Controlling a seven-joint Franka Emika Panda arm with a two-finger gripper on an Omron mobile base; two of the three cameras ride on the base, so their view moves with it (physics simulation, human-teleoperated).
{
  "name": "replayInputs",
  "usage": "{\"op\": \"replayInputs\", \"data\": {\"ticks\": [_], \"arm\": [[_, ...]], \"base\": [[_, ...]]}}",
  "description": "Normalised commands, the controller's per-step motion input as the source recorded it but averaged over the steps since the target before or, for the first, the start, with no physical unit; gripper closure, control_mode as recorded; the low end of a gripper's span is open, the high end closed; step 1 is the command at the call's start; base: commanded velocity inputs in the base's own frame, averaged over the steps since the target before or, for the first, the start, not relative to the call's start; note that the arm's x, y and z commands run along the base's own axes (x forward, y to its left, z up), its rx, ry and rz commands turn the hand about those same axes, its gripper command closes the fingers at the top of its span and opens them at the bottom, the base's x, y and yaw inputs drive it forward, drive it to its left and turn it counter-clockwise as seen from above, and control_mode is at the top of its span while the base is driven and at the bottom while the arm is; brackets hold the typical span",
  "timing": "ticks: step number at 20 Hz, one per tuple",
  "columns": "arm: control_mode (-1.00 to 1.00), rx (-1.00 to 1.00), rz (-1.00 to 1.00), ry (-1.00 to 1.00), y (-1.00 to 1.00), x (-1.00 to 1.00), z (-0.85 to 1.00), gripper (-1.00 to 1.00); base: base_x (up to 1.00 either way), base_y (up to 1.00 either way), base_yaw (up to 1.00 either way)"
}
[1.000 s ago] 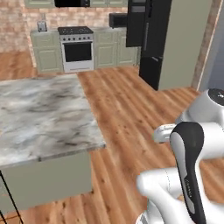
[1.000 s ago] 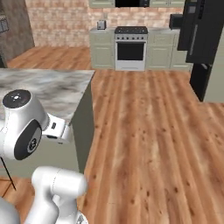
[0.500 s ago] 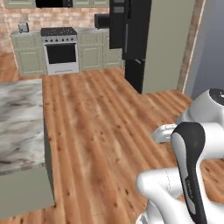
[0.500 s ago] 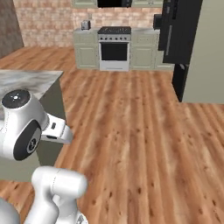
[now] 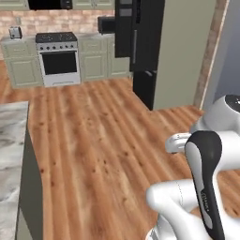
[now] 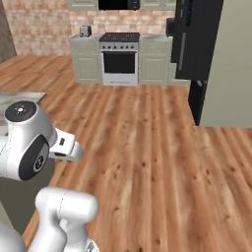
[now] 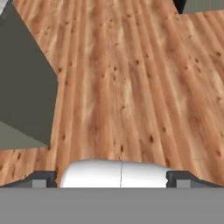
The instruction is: Take the cheese, fish, and sweet potato from the fridge and place them on the plate on the dining counter to create an appetizer plate.
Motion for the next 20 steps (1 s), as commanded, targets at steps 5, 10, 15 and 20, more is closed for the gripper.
{"op": "replayInputs", "data": {"ticks": [5,10,15,20], "arm": [[1.00,0.00,0.00,0.00,0.00,0.00,0.00,-1.00],[1.00,0.00,0.00,0.00,0.00,0.00,0.00,-1.00],[1.00,0.00,0.00,0.00,0.00,0.00,0.00,-1.00],[1.00,0.00,0.00,0.00,0.00,0.00,0.00,-1.00]], "base": [[1.00,0.08,0.10],[1.00,-0.02,0.14],[1.00,-0.22,0.04],[1.00,-0.26,0.00]]}}
